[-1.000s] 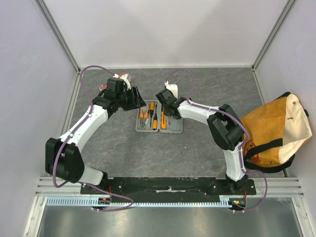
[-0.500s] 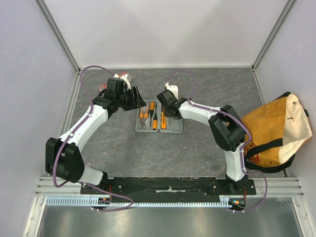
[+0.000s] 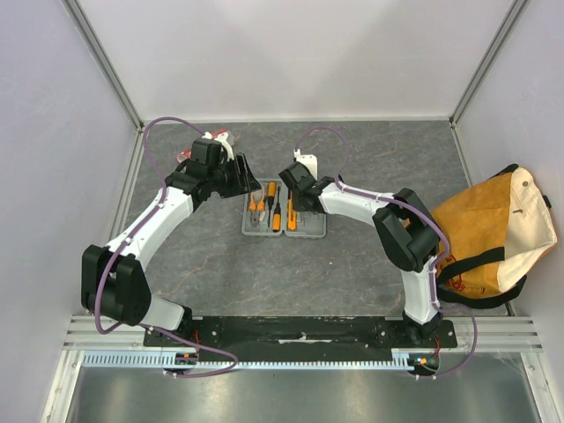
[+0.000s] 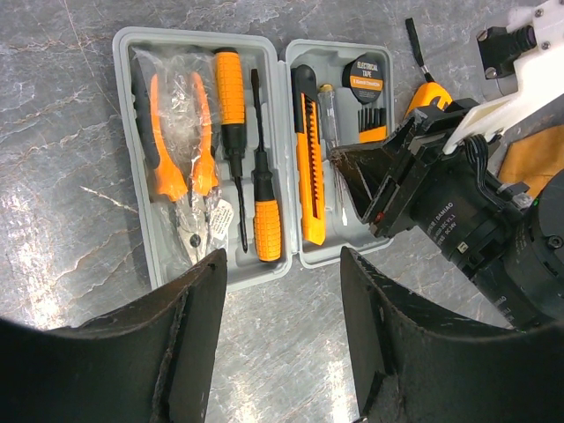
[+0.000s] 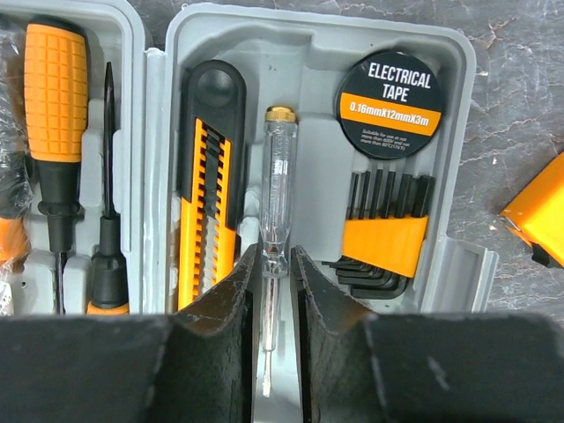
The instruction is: Pack the tool kit
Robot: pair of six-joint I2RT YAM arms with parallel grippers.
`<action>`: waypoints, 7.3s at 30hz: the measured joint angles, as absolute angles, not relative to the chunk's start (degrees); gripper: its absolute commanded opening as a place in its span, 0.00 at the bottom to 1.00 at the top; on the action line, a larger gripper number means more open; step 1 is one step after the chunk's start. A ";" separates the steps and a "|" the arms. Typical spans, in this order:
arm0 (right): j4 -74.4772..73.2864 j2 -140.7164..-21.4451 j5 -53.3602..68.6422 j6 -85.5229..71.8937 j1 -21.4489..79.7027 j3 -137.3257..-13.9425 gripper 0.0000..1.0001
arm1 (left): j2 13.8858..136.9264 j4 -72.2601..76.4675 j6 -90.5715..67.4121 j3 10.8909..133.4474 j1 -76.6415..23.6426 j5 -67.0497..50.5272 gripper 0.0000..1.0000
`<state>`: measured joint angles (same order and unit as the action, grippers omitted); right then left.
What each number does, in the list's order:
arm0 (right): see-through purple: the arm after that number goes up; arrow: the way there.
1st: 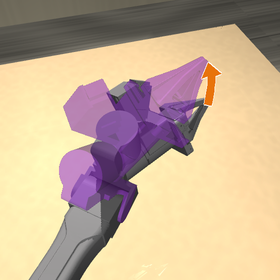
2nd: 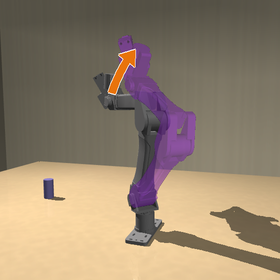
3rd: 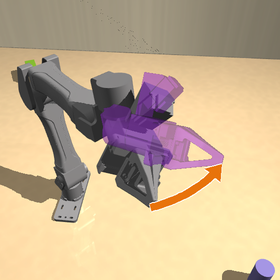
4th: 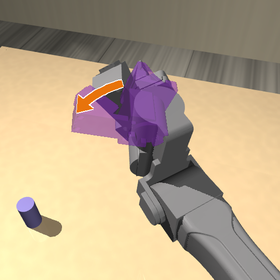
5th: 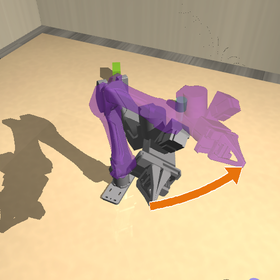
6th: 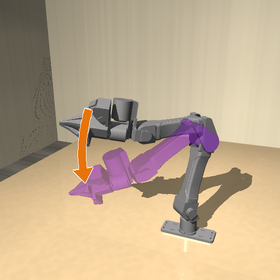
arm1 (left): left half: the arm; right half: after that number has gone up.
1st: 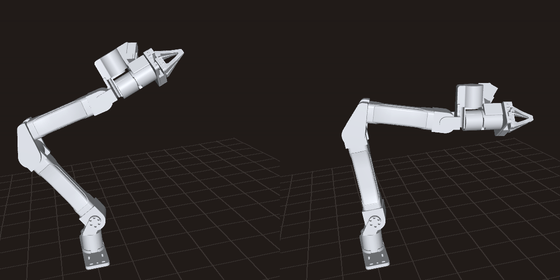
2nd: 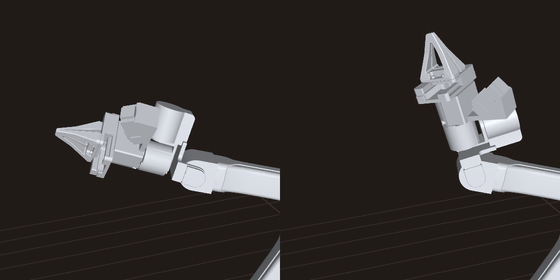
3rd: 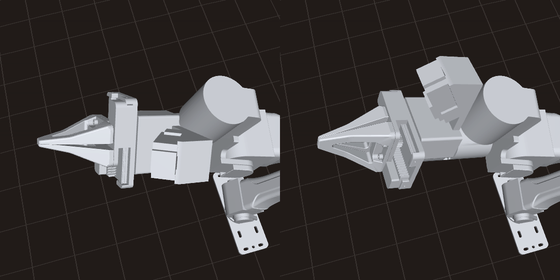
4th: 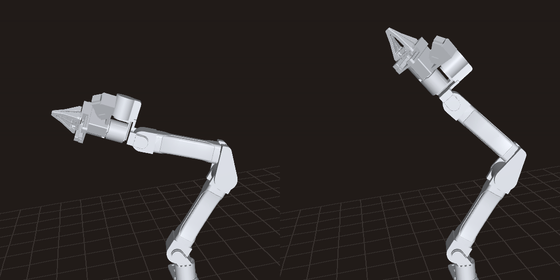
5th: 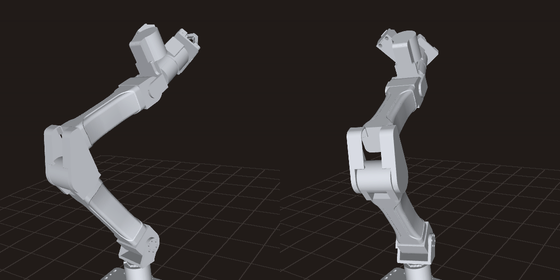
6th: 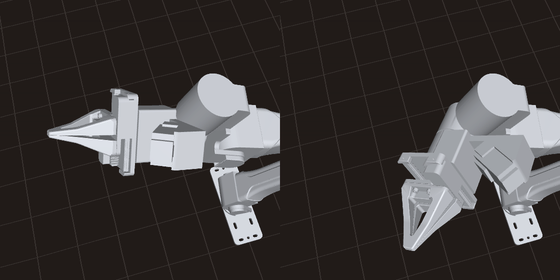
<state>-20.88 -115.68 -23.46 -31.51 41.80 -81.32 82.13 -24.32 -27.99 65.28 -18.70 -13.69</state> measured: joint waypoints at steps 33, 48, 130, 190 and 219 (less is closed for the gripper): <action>-20.43 -115.09 -23.22 -31.88 42.35 -80.14 0.11 | 82.56 -24.32 -27.99 65.28 -18.70 -13.69 0.60; -20.01 -116.88 -25.15 -31.92 42.33 -81.93 0.01 | 82.56 -24.34 -27.99 65.30 -18.70 -13.69 0.60; -30.85 -112.79 4.45 2.46 16.93 -79.02 0.98 | 77.47 -31.62 -27.97 65.84 -18.70 -14.13 0.64; -23.55 -112.46 -7.75 -13.23 21.74 -75.07 0.61 | 77.52 -31.51 -27.97 65.84 -18.70 -15.62 0.63; -28.95 -100.07 -14.09 -22.79 36.07 -79.02 0.48 | 77.49 -31.33 -27.31 65.21 -18.09 -15.20 0.63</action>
